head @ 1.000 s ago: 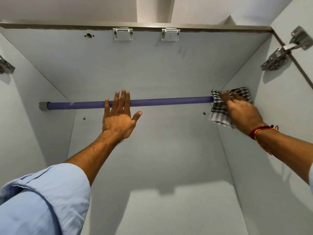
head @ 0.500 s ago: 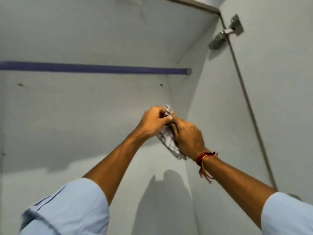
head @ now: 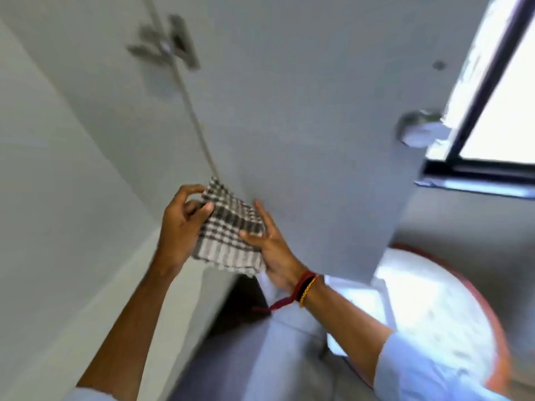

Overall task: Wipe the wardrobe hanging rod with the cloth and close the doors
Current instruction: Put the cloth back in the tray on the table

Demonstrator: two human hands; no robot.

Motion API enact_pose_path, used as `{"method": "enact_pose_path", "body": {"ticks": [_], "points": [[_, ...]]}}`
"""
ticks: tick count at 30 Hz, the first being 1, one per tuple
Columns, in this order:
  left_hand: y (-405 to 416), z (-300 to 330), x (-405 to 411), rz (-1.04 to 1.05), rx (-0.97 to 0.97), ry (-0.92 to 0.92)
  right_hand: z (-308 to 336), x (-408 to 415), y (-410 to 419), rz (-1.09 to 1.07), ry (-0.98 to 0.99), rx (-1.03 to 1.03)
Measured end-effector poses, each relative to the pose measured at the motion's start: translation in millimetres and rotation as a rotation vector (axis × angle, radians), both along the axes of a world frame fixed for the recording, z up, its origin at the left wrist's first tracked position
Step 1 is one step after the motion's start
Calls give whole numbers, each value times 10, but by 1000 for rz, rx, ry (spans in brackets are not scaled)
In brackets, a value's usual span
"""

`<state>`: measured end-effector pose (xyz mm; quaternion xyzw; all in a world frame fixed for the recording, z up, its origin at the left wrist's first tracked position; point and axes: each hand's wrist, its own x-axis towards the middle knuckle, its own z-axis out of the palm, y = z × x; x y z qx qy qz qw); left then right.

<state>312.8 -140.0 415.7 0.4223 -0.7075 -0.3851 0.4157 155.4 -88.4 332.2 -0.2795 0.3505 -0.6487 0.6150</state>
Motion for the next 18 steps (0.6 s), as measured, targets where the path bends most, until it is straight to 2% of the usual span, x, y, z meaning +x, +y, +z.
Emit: {"method": "enact_pose_path", "body": {"ticks": [4, 8, 11, 16, 18], "points": [[630, -1260, -515, 27, 261, -150, -1124, -474, 920, -33, 168, 239], [1304, -2442, -1328, -85, 483, -386, -2116, -1229, 1784, -82, 308, 465], [1593, -3120, -1966, -170, 645, -450, -2659, -1816, 2168, -123, 372, 571], [1649, -4067, -2767, -304, 655, -616, -3500, -2638, 2212, -68, 519, 635], [1553, -4271, -2928, -295, 644, -645, -3679, -2820, 2073, -15, 569, 641]]}}
